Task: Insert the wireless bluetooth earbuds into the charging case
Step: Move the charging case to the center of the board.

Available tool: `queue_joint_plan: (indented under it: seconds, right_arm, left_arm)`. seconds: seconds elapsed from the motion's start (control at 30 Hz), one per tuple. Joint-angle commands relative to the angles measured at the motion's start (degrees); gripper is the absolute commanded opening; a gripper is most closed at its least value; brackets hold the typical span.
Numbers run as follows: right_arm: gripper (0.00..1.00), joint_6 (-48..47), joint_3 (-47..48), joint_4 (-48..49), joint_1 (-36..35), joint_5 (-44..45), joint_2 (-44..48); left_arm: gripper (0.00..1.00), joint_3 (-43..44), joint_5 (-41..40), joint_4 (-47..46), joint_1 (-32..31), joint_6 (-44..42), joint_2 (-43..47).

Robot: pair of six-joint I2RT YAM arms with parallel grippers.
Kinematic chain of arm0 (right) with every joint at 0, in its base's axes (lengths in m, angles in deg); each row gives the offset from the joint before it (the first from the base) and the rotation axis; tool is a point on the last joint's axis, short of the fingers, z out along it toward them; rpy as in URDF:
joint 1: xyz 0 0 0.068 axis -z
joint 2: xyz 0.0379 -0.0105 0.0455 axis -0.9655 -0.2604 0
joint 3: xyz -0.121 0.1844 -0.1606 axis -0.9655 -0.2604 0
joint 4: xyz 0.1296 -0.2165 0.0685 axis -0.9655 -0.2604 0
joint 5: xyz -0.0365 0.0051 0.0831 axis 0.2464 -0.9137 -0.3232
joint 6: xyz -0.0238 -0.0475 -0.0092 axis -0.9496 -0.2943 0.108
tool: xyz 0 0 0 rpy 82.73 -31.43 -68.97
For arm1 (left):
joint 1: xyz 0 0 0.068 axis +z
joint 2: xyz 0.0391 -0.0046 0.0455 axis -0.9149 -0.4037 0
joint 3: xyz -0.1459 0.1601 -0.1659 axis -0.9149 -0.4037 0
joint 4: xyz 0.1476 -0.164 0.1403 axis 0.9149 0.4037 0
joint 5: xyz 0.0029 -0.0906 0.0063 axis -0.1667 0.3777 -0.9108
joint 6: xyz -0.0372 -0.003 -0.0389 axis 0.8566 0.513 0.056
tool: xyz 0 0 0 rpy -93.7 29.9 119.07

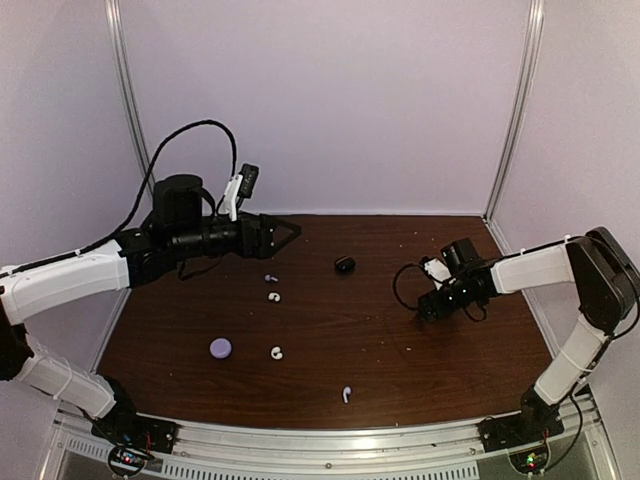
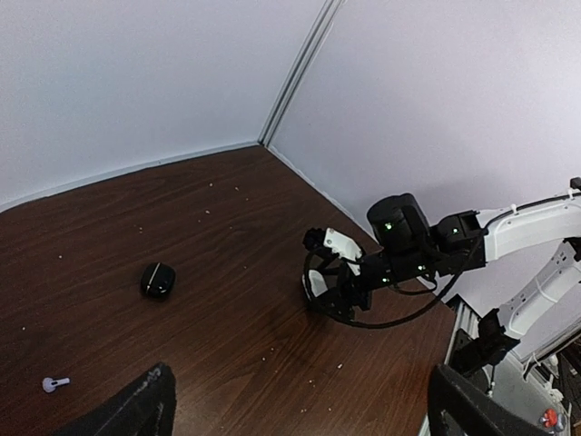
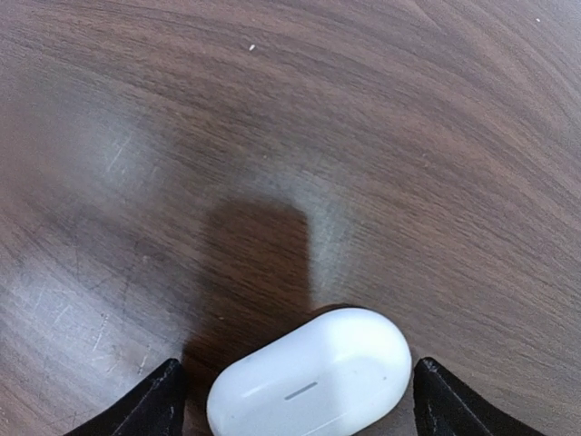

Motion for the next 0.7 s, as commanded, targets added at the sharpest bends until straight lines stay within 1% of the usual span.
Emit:
queue_joint_plan:
  seconds: [0.0,0.17,0.33,0.4,0.67]
  right_arm:
    - [0.85,0.3,1.0,-1.8,0.3,-5.4,-0.4]
    - [0.83,2.4,0.7,-2.0,-0.4,-9.8,1.2]
    - [0.8,3.8,0.4,-2.2,-1.8,-11.8,2.7]
    - [0.79,6.3,0.4,-2.5,-2.9,-13.8,2.9]
    - [0.77,11.2,0.7,-5.5,-16.2,-15.6,3.0]
  left_arm:
    - [0.98,0.4,-0.5,-0.8,0.5,-0.9,0.3]
    - [0.98,0.4,-1.0,-0.6,0.5,-1.0,0.2]
    - [0.98,0.6,-0.9,-1.0,0.5,-0.7,-0.6]
    - [0.98,1.0,-0.7,-1.0,0.6,-0.6,-1.1]
    - [0.98,1.8,-0.4,-0.8,0.6,-0.7,-2.0]
